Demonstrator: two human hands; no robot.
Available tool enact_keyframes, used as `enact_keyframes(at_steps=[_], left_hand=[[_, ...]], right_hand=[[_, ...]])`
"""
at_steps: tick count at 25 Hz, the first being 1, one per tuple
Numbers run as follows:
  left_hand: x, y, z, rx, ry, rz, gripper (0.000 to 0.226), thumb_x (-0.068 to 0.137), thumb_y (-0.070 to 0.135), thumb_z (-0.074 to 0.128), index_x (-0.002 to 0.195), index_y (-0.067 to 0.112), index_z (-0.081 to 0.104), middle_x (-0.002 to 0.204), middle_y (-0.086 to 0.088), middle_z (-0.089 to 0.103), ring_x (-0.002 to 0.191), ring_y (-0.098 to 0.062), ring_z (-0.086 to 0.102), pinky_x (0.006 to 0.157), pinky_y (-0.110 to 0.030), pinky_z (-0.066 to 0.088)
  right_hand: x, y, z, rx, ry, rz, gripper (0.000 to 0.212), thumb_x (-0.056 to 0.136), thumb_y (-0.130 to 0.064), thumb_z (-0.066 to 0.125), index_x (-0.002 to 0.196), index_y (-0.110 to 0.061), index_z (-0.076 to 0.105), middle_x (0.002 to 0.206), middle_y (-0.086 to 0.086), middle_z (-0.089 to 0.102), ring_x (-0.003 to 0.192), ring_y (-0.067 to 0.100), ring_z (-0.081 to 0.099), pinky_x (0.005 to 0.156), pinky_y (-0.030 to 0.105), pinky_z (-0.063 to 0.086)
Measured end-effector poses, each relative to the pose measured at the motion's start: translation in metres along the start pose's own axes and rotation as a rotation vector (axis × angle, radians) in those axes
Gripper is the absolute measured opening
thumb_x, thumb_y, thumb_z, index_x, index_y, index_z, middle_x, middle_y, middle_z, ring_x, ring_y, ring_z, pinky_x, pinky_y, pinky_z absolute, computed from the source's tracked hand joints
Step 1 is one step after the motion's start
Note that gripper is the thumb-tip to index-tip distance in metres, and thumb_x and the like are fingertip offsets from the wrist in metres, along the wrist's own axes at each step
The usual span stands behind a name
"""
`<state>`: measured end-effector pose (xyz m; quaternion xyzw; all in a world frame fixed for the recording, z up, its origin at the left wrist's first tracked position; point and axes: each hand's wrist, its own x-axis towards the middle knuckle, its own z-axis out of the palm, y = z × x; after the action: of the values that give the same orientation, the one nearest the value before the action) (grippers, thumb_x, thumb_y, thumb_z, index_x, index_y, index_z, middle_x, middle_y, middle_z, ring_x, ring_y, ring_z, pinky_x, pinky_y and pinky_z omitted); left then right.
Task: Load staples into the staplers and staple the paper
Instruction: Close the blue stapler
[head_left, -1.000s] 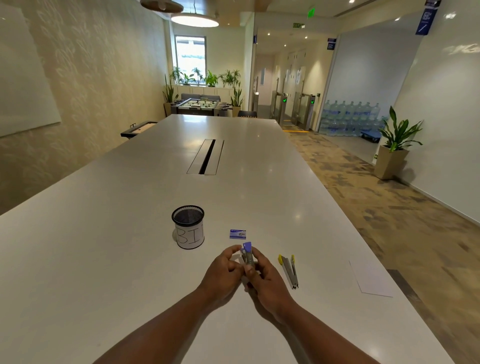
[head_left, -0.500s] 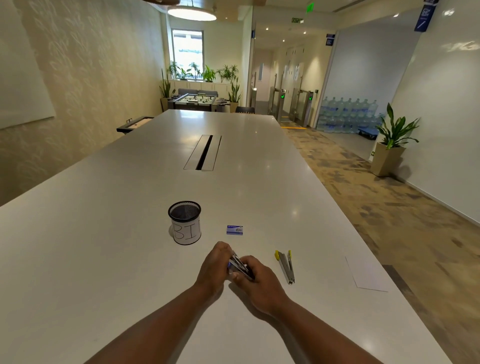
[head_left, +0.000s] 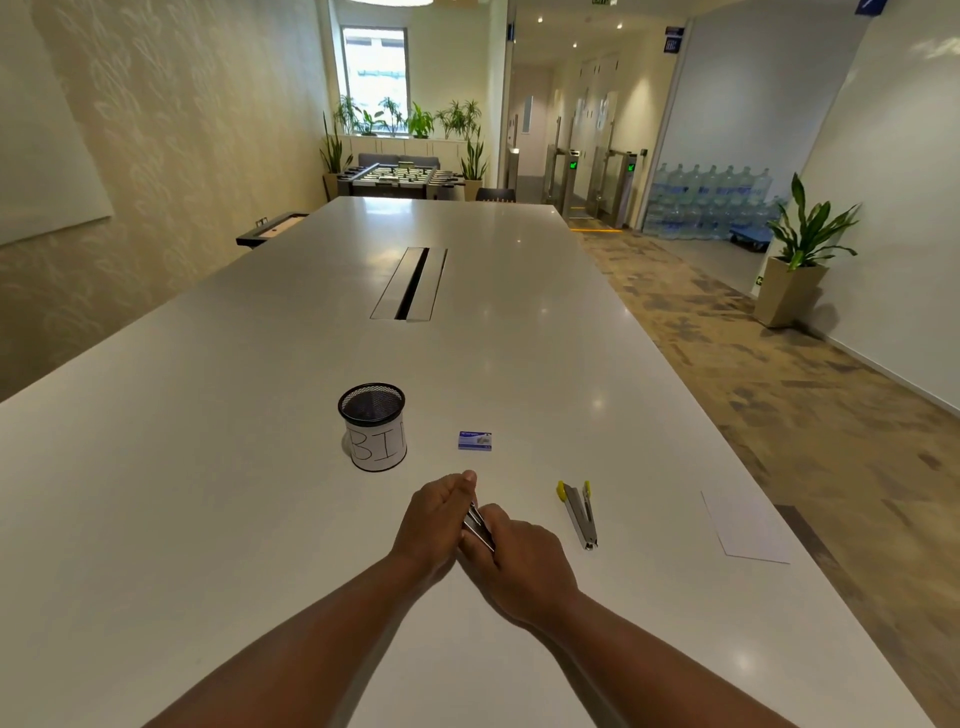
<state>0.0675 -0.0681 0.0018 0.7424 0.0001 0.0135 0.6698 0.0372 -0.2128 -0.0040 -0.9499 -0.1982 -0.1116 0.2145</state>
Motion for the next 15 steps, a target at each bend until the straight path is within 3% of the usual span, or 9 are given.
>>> enact_keyframes(at_steps=[5,9,11,15], left_hand=[[0.0042,-0.0033,0.0021,0.236,0.096,0.088,0.048,0.106,0.040,0.047,0.068,0.012,0.058,0.061,0.001,0.061,0.057,-0.010,0.054,0.062,-0.040,0.049],[0.0039,-0.0032,0.0033,0.269,0.119,0.124,0.048,0.107,0.038,0.045,0.066,0.016,0.056,0.059,0.003,0.060,0.053,-0.003,0.052,0.055,-0.026,0.045],[0.0027,-0.0030,0.0040,0.268,0.134,0.128,0.048,0.107,0.037,0.045,0.066,0.016,0.056,0.059,0.002,0.060,0.051,-0.001,0.051,0.052,-0.019,0.042],[0.0025,-0.0021,0.0054,0.273,0.165,0.138,0.049,0.107,0.037,0.043,0.064,0.018,0.053,0.057,0.005,0.056,0.051,-0.002,0.049,0.051,-0.017,0.040]], right_hand=[[-0.0015,-0.0021,-0.0006,-0.001,0.003,-0.013,0.047,0.101,-0.062,0.022,0.098,-0.022,0.047,0.070,-0.002,0.062,0.055,0.018,0.048,0.055,0.035,0.038],[-0.0016,-0.0008,0.0003,-0.015,0.006,-0.028,0.046,0.102,-0.060,0.024,0.099,-0.020,0.048,0.073,0.001,0.065,0.055,0.019,0.049,0.054,0.034,0.035],[-0.0012,-0.0011,0.0000,-0.005,-0.003,-0.016,0.048,0.101,-0.061,0.023,0.099,-0.020,0.048,0.072,0.001,0.064,0.055,0.019,0.051,0.054,0.037,0.041],[-0.0014,-0.0018,0.0005,0.009,-0.007,-0.013,0.044,0.102,-0.060,0.023,0.095,-0.023,0.045,0.067,-0.002,0.058,0.054,0.019,0.050,0.053,0.038,0.041]])
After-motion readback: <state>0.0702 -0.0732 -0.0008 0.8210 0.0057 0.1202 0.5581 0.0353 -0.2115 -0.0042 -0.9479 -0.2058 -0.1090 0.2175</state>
